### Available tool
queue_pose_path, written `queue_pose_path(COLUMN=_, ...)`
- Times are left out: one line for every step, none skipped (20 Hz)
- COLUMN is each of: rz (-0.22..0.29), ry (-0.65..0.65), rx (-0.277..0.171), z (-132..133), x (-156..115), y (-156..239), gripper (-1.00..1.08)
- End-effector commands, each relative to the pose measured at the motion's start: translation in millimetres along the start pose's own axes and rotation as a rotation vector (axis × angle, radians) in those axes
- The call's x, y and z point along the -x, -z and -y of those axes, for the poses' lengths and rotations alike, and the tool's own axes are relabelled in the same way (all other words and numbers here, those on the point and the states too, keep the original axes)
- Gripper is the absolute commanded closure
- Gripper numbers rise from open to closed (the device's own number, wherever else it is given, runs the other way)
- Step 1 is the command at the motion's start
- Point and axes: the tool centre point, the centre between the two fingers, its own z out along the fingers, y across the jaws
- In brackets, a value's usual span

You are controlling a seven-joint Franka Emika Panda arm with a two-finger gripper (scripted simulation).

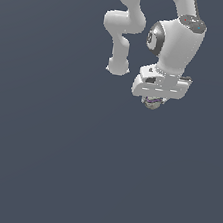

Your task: Pick up the object and move it to a goal position.

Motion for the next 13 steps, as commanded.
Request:
queue_pose_path(rz=-0.001, ry=-0.001, rx=0.000, z=16.4, x=10.1, y=15.1, gripper=1.08)
queue_pose_path(rz=-0.001, ry=-0.001, rx=0.000, z=22.3, x=13.4, y=20.2, gripper=1.08)
queue_pose_path(rz=-0.001, ry=-0.001, rx=0.000, z=27.5, x=16.5, y=25.1, gripper=1.08)
queue_pose_path(rz=-0.001, ry=-0.001, rx=0.000, z=32.5, x=19.2, y=29.4, gripper=1.08)
queue_pose_path(rz=-0.001, ry=-0.001, rx=0.000, z=36.9, x=21.7, y=33.2, gripper=1.08)
queue_pose_path(rz=-0.001, ry=-0.001, rx=-0.001, z=40.6, x=23.7, y=36.7, gripper=1.08)
queue_pose_path(rz=-0.001, ry=-0.001, rx=-0.001, z=44.0, x=25.5, y=39.6, gripper=1.08)
queue_pose_path(rz=-0.001, ry=-0.001, rx=-0.001, z=46.9, x=26.9, y=42.0, gripper=1.08)
queue_pose_path(rz=-0.001, ry=-0.001, rx=-0.001, z=49.0, x=27.9, y=44.0, gripper=1.08)
queue_pose_path(rz=-0.001, ry=-0.001, rx=-0.001, z=50.8, x=28.5, y=45.5, gripper=1.08)
queue_pose_path(rz=-0.001, ry=-0.001, rx=-0.002, z=51.9, x=28.6, y=46.4, gripper=1.08)
queue_pose_path(rz=-0.001, ry=-0.001, rx=-0.002, z=52.6, x=28.5, y=46.8, gripper=1.08)
queue_pose_path(rz=-0.001, ry=-0.001, rx=-0.003, z=52.5, x=28.3, y=46.9, gripper=1.08)
